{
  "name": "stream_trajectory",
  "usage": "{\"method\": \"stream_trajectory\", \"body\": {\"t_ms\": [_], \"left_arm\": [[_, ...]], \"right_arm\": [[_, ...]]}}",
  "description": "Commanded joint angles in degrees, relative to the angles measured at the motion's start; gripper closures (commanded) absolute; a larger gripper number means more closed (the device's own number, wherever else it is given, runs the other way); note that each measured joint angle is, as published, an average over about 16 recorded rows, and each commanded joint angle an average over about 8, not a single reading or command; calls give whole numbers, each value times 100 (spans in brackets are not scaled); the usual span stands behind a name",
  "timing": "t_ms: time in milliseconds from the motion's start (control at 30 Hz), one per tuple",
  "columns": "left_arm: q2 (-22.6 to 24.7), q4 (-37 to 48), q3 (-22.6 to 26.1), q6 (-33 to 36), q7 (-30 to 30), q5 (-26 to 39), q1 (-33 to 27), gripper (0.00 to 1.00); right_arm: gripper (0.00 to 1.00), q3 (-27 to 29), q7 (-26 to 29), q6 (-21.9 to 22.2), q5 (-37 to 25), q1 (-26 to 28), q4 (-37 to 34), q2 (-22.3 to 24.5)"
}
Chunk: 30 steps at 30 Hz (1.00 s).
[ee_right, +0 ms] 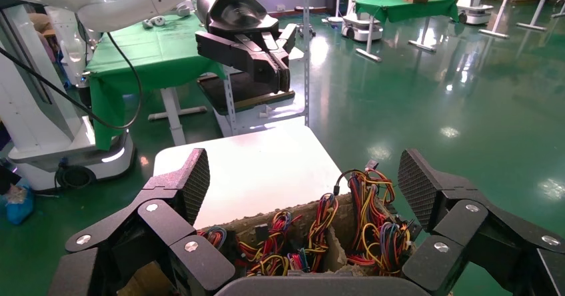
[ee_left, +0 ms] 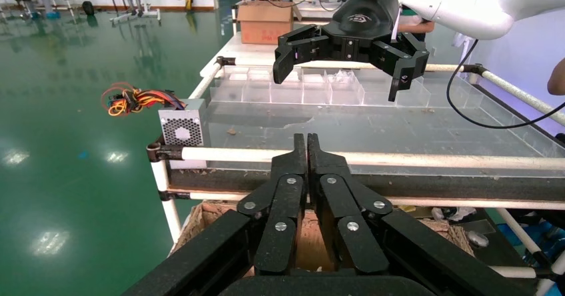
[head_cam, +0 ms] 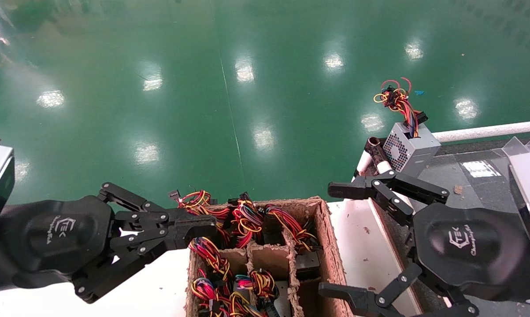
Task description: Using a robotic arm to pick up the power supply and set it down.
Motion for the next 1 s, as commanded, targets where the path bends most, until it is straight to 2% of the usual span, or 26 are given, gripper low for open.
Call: {"method": "stream_trajectory", "body": {"t_ms": [33,167,500,700,867,1000], "left_arm": [[0,0,0,0,0,0,0,48],[0,0,0,0,0,0,0,0],[0,0,0,0,0,0,0,0],[0,1,1,1,1,0,-1,0],[0,2,1,1,1,0,-1,0],[0,2,2,1,1,-1,-2,0]], "right_arm": [[0,0,0,0,0,0,0,0],[0,0,0,0,0,0,0,0],[0,-2,-3,8,-11,-3,-3,1],[0,-24,-45,166,-172,-31,-35,-2],[0,-140,1,463,-552,-31,-49,-31],[0,-385,169,823,-1139,58,-60,-156]]}}
